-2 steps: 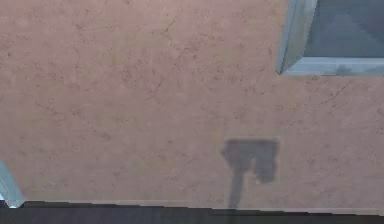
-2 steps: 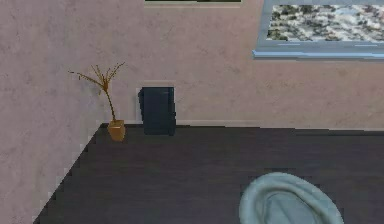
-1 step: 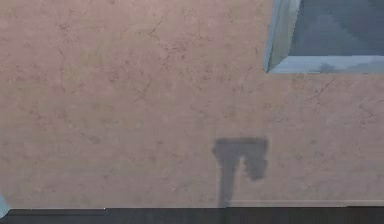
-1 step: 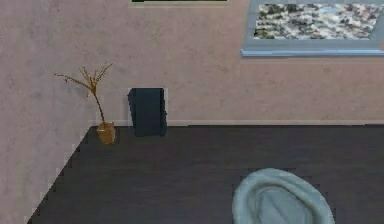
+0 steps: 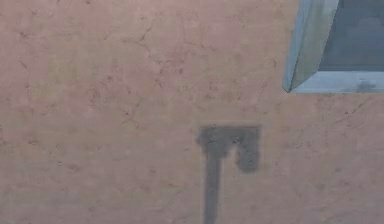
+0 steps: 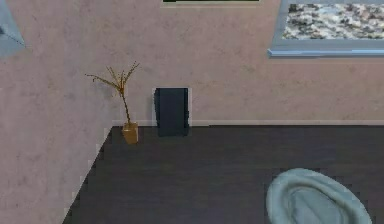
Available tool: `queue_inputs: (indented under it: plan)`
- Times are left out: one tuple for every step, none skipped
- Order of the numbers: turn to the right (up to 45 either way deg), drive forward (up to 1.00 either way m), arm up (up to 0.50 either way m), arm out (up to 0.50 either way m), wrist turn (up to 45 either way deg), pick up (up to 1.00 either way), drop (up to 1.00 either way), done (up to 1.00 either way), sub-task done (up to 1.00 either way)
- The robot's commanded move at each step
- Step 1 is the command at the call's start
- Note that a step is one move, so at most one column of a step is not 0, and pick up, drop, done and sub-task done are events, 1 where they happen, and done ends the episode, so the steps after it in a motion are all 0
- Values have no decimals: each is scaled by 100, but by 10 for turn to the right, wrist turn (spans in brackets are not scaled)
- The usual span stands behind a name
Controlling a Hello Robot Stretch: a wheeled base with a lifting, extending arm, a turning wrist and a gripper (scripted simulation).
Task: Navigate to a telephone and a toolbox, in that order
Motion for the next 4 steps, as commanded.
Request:
queue_inputs:
  plan:
    - [-450,0,0,0,0,0,0,0,0]
    - [-120,0,0,0,0,0,0,0,0]
    - [0,65,0,0,0,0,0,0,0]
    - [-390,0,0,0,0,0,0,0,0]
